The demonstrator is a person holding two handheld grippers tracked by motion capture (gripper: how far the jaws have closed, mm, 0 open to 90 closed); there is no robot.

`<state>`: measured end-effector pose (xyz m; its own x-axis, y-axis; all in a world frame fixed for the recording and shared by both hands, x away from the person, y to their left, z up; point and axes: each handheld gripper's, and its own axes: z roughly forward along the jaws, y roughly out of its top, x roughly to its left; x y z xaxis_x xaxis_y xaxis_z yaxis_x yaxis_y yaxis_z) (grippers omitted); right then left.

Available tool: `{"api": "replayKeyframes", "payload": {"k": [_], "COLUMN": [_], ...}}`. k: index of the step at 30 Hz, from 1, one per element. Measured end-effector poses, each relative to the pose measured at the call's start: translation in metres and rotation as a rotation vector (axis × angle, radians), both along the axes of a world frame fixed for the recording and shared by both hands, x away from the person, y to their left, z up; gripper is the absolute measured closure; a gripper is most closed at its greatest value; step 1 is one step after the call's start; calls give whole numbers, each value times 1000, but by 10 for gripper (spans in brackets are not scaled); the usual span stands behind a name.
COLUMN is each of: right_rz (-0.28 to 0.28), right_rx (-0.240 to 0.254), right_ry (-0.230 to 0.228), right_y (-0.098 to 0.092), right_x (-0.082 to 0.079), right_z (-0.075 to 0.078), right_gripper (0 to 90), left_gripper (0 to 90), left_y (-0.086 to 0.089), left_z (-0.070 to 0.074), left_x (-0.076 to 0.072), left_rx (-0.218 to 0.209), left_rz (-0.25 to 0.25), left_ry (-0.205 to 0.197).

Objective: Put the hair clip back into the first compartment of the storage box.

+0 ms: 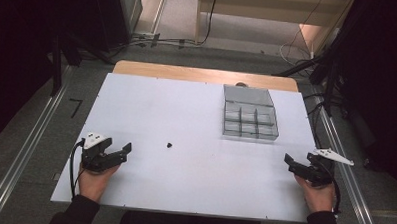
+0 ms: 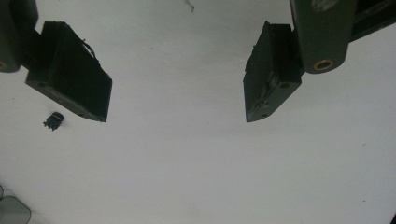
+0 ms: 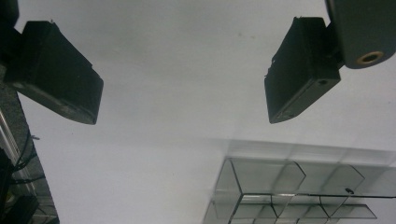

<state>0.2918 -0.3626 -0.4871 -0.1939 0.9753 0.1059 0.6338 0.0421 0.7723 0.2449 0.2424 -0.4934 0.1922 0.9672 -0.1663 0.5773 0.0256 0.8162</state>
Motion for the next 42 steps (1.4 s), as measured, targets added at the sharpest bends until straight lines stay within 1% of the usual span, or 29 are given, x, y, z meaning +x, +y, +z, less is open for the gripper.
{"api": "replayKeyframes", "payload": {"k": [2,5,6,10,14,18,19,21,24,28,29,33,35,42], "right_rz": [0,0,1,4,5,10,8,10,11,12,12,12,8,11], "right_rx": [1,4,5,8,11,12,17,18,15,17,16,17,26,22], "right_ry": [3,4,4,5,5,1,0,-2,-2,-4,-5,-5,-4,-5], "right_y": [0,-1,-1,0,2,3,4,4,5,6,6,6,6,7], "right_x": [0,0,0,-1,-1,-1,-2,-2,-1,-2,-2,-2,-2,-1], "right_z": [0,-1,-1,0,0,0,1,1,1,1,2,2,2,1], "right_gripper": [99,99,99,99,99,99,99,99,99,99,99,99,99,99], "left_gripper": [245,249,249,249,250,254,255,255,255,255,255,255,255,255], "left_y": [-2,-6,-8,-14,-20,-23,-24,-25,-29,-31,-32,-34,-36,-41], "left_z": [-1,-1,-1,0,1,-1,-1,-1,-1,-1,-2,-3,-3,-4], "left_x": [1,4,4,8,11,13,15,16,20,23,25,27,28,32], "left_rx": [-3,11,22,37,40,36,28,26,25,19,18,21,23,13], "left_rz": [-23,-47,-53,-66,-82,-92,-99,-100,-121,-122,-123,-124,-128,-138], "left_ry": [8,15,15,8,7,16,20,22,17,15,20,26,25,28]}}
